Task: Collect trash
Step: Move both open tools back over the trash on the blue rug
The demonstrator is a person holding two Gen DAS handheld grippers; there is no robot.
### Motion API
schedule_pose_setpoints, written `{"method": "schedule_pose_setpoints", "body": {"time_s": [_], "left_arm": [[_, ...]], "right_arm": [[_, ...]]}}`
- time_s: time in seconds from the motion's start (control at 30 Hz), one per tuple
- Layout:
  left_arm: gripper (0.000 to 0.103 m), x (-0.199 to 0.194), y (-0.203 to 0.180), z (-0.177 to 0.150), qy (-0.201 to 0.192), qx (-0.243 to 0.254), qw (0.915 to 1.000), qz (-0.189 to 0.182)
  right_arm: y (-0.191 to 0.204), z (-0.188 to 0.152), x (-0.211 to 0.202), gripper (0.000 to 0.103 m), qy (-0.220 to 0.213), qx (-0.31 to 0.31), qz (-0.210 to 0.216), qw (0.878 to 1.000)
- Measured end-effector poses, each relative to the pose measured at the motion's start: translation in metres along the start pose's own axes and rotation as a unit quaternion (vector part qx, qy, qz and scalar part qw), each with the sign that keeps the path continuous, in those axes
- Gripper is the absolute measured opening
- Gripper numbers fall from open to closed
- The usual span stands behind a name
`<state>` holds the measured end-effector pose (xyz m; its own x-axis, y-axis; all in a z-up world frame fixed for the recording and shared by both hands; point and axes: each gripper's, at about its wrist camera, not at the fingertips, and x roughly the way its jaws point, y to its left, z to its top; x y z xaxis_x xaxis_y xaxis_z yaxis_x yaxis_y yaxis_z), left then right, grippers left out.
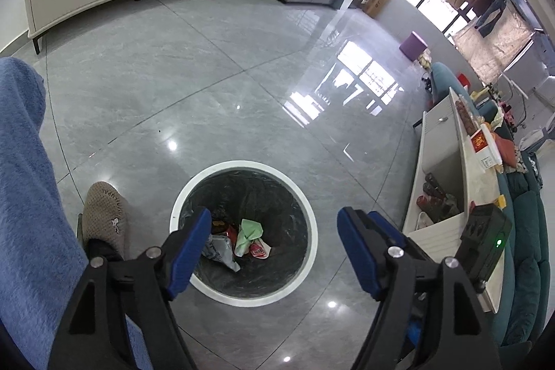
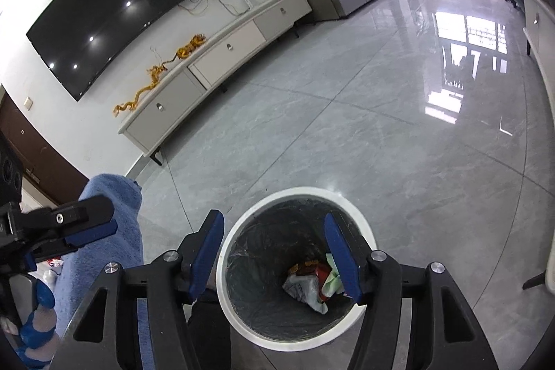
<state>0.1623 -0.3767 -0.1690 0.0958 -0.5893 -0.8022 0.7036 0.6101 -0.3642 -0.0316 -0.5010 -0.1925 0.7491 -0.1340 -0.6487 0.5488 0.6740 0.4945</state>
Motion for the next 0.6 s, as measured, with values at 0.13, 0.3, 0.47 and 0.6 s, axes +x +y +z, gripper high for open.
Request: {"method": "schedule_pose_setpoints", "body": {"time_s": [0.13, 0.3, 0.47, 0.6], "left_arm": [[0.074, -0.038, 0.003, -0.005, -0.033, -0.002, 0.9994, 0.007], [0.074, -0.088, 0.012, -0.018, -0.078, -0.001, 0.9966, 0.027], [0.074, -0.140, 0.030, -0.047, -0.108, 0.010, 0.9920, 0.066], [0.074, -0.177, 0.054, -0.073, -0.123, 0.006, 0.9885, 0.088]], "right_arm": [[0.010, 0.008, -0.029, 0.058, -0.028, -0.004, -0.001, 1.000], [0.038, 0.012, -0.057, 0.058, -0.054, -0.028, 0.011, 0.998], [0.083, 0.010, -0.078, 0.058, -0.066, -0.066, 0.037, 0.995], [0.124, 0.004, -0.089, 0.058, -0.069, -0.099, 0.058, 0.991]]}}
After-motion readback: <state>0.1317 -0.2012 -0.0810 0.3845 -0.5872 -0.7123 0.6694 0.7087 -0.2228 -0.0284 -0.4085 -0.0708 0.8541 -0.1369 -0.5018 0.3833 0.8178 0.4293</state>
